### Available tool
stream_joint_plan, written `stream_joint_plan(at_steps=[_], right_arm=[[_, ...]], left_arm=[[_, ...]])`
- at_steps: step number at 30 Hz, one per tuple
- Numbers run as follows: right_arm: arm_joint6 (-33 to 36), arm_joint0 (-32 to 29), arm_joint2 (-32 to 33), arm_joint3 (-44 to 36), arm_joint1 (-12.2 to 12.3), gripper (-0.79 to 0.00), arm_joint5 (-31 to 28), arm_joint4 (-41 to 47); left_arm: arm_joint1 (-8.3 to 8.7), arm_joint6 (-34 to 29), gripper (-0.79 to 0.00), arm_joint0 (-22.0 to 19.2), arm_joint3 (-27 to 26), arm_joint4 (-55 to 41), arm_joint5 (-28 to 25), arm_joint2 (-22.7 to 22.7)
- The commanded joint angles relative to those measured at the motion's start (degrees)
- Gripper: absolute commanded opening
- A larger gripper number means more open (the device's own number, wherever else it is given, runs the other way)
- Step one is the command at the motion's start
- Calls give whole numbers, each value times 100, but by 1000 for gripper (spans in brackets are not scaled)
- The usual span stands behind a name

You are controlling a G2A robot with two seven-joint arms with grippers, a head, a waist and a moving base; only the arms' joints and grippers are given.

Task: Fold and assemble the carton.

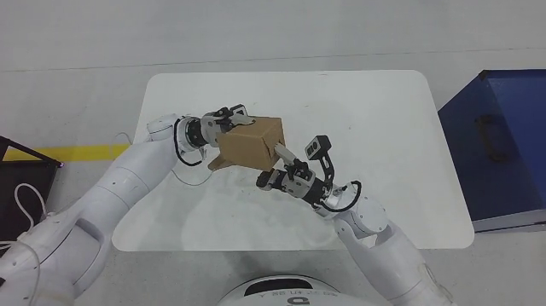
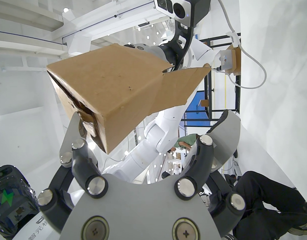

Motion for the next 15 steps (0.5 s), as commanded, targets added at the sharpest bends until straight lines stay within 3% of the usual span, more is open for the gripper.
stream_joint_plan(at_steps=[1,15], right_arm=[[56,-12,15,-5,10,0,-16,-27],[-62,83,-60,75,28,0,159,-286]], left_arm=[[-37,0,-785,-7,50,26,13,-2],[-207,0,-785,-81,304,435,26,-20]])
